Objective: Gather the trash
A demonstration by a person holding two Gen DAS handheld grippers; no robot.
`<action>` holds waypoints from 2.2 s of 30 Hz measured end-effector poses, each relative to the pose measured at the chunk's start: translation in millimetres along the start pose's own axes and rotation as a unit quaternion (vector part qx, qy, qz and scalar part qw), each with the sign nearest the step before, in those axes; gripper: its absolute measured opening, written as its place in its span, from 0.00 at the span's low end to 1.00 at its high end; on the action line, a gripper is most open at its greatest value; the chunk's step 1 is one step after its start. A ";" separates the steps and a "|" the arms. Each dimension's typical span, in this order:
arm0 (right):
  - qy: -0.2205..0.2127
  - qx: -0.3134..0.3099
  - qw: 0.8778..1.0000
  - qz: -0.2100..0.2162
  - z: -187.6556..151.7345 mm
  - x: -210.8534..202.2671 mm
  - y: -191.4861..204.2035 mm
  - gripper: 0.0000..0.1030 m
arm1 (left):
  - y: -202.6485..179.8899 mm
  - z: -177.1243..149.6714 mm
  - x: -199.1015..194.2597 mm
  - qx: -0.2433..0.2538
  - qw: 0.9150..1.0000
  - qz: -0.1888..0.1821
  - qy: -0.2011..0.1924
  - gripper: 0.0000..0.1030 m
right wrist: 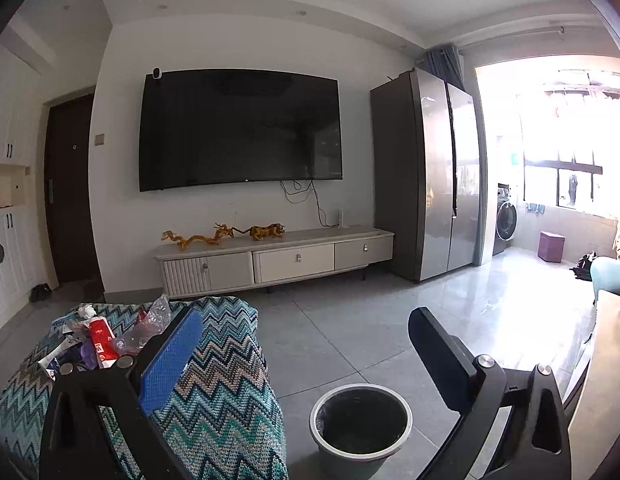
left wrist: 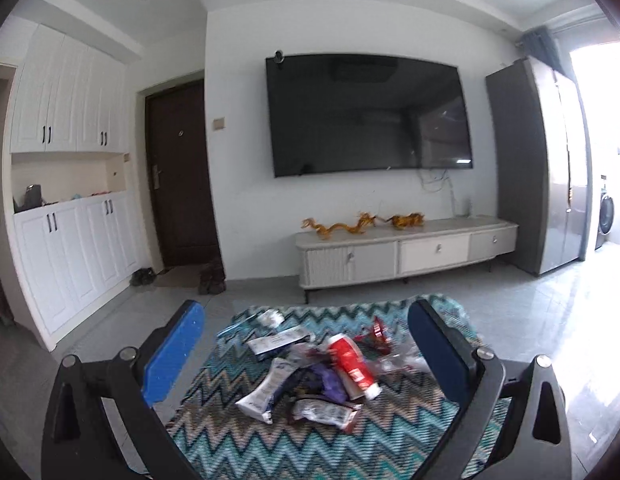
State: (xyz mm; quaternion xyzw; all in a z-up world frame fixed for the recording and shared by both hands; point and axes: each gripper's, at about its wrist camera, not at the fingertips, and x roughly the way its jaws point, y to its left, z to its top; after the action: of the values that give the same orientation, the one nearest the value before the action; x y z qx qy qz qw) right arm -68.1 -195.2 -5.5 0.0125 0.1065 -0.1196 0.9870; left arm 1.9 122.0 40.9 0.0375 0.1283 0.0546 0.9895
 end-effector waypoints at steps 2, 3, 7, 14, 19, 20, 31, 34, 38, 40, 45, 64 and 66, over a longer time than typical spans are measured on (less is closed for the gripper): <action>0.004 -0.007 1.000 0.013 -0.3 8.9 5.8 1.00 | 16.4 -0.4 15.5 -0.009 1.000 0.004 0.023 1.00; 0.013 -0.010 1.000 0.024 -0.1 15.7 9.3 1.00 | 25.1 -1.5 22.6 -0.015 0.999 0.006 0.031 1.00; 0.049 -0.025 0.996 0.074 -4.1 43.7 28.4 1.00 | 48.8 -9.3 49.1 -0.033 0.998 0.000 0.061 1.00; 0.110 -0.040 0.977 0.176 -13.7 107.7 70.9 1.00 | 49.9 -30.0 109.6 -0.059 0.982 -0.103 0.144 0.99; 0.167 -0.045 0.956 0.236 -32.4 162.0 99.1 0.94 | 26.2 -48.8 150.5 -0.076 0.961 -0.173 0.200 0.96; 0.180 -0.044 0.951 0.248 -37.2 172.6 104.7 0.93 | 22.6 -51.3 158.5 -0.082 0.957 -0.184 0.209 0.91; 0.279 -0.060 0.903 0.321 -88.7 273.5 153.8 0.72 | -52.4 -62.3 215.6 -0.004 0.930 -0.264 0.255 0.85; 0.305 -0.054 0.889 0.338 -101.1 295.2 161.2 0.62 | -74.7 -66.7 233.7 0.033 0.926 -0.266 0.268 0.85; 0.338 -0.045 0.873 0.349 -115.7 314.9 166.4 0.48 | -102.3 -73.7 259.3 0.059 0.915 -0.271 0.293 0.85; 0.346 -0.040 0.869 0.352 -120.0 318.2 164.0 0.36 | -116.6 -76.4 270.9 0.066 0.910 -0.273 0.305 0.85; 0.353 -0.018 0.864 0.359 -126.1 317.0 151.9 0.29 | -151.9 -80.8 302.8 0.079 0.899 -0.269 0.337 0.65; 0.313 0.001 0.885 0.345 -99.0 220.5 109.3 0.28 | -125.1 -20.9 243.9 0.000 0.901 -0.296 0.317 0.01; 0.301 0.007 0.893 0.335 -90.8 207.7 95.0 0.28 | -131.2 -9.0 228.6 0.007 0.904 -0.301 0.303 0.01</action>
State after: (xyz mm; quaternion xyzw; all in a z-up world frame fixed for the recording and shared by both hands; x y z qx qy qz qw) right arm 132.8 -146.8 -138.6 0.0901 0.3871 0.2269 0.8891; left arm 232.2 19.4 -36.5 -0.0146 0.4274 -0.2380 0.8720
